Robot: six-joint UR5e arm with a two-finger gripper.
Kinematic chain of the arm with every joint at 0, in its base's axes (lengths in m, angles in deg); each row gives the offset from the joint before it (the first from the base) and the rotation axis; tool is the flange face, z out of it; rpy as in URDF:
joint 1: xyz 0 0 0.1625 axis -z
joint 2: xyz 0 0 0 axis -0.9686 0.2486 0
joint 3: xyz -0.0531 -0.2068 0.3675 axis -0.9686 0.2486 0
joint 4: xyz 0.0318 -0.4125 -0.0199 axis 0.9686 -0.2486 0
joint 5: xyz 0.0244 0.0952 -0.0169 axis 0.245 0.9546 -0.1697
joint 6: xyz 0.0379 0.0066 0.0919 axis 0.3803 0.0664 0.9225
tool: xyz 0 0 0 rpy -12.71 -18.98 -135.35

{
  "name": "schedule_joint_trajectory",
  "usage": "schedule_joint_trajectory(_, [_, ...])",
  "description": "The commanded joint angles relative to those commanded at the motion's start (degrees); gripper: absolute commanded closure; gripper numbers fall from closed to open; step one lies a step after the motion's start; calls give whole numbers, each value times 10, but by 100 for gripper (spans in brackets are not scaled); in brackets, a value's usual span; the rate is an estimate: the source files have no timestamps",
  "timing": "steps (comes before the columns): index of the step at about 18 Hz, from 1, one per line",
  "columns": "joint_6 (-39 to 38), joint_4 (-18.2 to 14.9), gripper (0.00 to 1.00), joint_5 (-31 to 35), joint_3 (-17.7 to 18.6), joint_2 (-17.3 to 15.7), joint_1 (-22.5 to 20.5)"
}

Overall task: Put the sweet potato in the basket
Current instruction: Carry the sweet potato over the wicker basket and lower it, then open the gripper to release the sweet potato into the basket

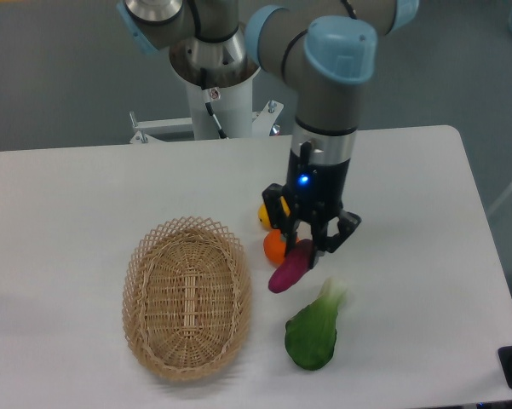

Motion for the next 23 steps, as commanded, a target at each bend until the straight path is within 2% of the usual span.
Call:
schedule_joint_trajectory(3, [-52, 26, 68, 57, 14, 20, 47])
schedule_joint_trajectory(6, [-96, 54, 68, 71, 29, 42, 73])
schedule_joint_trajectory(13, [-90, 79, 68, 153, 33, 104, 129])
schedule_joint_trajectory(16, [-79, 78, 68, 155, 38, 120, 136])
schedule_joint_trajectory(23, [-78, 79, 62, 155, 42, 132, 139])
